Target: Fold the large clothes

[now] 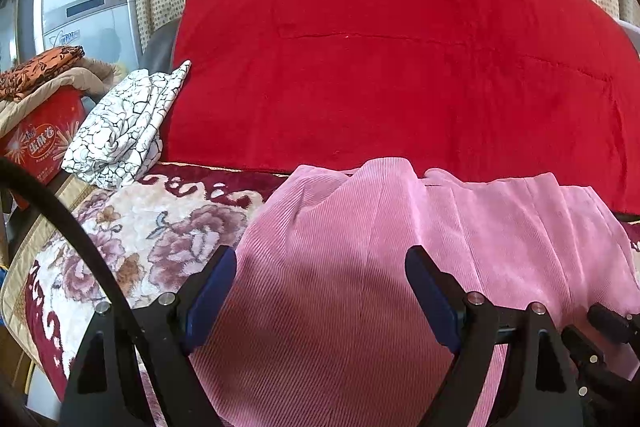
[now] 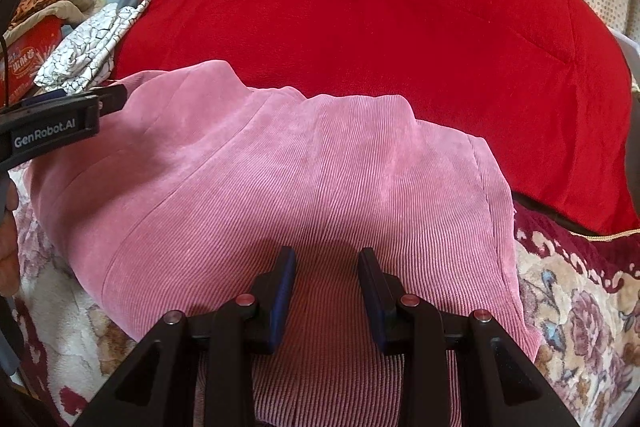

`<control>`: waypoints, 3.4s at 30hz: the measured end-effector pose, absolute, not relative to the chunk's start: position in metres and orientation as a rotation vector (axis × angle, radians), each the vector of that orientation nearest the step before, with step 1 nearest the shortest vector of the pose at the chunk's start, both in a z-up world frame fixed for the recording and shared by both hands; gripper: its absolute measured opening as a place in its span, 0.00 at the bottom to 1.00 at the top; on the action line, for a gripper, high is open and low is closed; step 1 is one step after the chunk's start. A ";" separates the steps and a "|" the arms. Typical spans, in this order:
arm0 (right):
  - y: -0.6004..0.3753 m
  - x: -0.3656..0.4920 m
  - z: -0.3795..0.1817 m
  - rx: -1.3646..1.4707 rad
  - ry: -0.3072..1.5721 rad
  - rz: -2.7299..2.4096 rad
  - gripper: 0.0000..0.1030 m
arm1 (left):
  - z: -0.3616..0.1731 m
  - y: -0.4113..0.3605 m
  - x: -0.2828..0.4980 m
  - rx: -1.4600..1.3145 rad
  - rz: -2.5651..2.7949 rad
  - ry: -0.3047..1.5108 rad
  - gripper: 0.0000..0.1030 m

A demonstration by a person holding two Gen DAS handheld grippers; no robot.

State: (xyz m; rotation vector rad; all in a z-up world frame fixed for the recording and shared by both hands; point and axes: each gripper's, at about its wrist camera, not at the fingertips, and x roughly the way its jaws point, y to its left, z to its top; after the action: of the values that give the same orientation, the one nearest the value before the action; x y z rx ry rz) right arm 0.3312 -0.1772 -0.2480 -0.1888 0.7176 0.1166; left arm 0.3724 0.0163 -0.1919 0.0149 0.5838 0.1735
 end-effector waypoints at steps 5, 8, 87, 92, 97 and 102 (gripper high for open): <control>-0.176 0.331 -0.248 -0.195 0.716 0.113 0.35 | -0.192 0.015 0.372 0.020 0.172 0.582 0.84; -0.175 0.331 -0.248 -0.198 0.716 0.110 0.35 | -0.192 0.015 0.372 0.025 0.173 0.582 0.84; -0.185 0.457 -0.213 0.250 0.925 0.526 0.18 | -0.209 -0.070 0.301 0.169 -0.388 0.507 0.23; -0.226 0.443 -0.179 0.258 0.783 0.484 0.10 | -0.184 -0.088 0.301 0.093 -0.477 0.454 0.21; -0.282 0.435 -0.142 0.289 0.691 0.423 0.06 | -0.172 -0.143 0.303 0.029 -0.639 0.427 0.14; -0.337 0.440 -0.168 0.353 0.760 0.419 0.06 | -0.196 -0.202 0.309 0.086 -0.735 0.510 0.03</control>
State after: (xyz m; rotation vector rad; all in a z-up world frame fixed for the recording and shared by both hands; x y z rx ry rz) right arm 0.4397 -0.3368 -0.1676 0.3534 0.7601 0.4190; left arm 0.3093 -0.2019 -0.1956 0.0864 0.5099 -0.7345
